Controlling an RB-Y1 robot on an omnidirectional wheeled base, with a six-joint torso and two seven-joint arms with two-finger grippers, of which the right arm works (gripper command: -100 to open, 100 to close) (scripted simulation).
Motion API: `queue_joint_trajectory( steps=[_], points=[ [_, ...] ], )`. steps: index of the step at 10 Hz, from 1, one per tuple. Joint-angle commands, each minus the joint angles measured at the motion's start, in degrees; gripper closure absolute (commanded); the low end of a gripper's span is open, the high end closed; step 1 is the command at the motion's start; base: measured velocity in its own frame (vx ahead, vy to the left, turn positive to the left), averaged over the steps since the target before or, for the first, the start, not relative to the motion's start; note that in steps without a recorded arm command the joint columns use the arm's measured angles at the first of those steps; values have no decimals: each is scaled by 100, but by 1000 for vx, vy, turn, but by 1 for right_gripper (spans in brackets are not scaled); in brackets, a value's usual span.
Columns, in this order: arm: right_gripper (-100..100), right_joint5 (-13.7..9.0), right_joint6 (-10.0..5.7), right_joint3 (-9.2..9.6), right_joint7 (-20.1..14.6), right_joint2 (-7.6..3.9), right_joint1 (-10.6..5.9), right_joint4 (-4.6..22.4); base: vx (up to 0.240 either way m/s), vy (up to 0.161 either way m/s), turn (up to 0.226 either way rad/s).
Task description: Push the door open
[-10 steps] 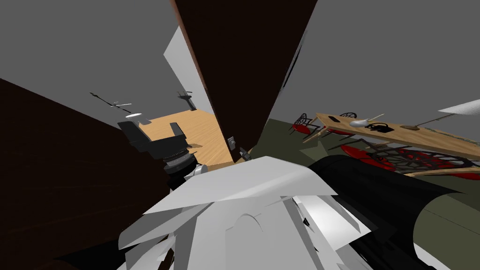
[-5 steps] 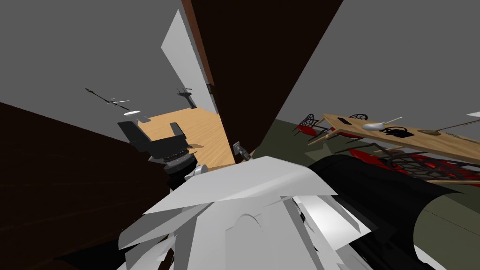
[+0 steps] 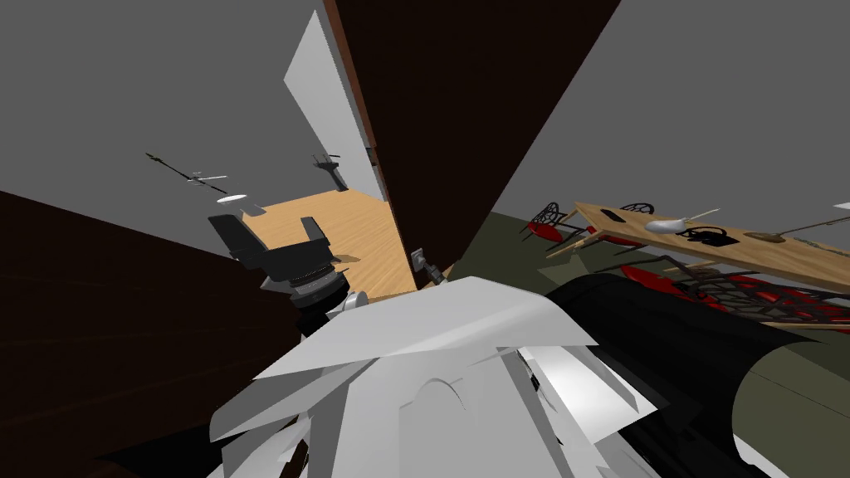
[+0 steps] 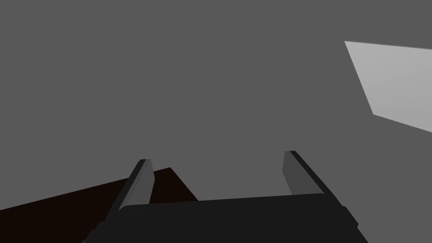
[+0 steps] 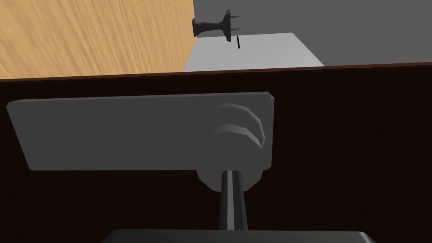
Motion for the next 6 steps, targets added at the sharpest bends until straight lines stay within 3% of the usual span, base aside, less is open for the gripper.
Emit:
queue_joint_trajectory(
  steps=[1, 3, 4, 6],
  points=[
    [100, 0, -1, 0, 0, -3, 5, 1, -21, -12, -4],
    [100, 0, -1, 0, 0, -3, 5, 1, -6, -3, 0],
    [-100, -5, -36, -43, 10, 13, 82, -28, -134, -48, -159],
    [-100, -9, -65, -80, 19, 26, 148, -52, -216, -28, -97]
  ],
)
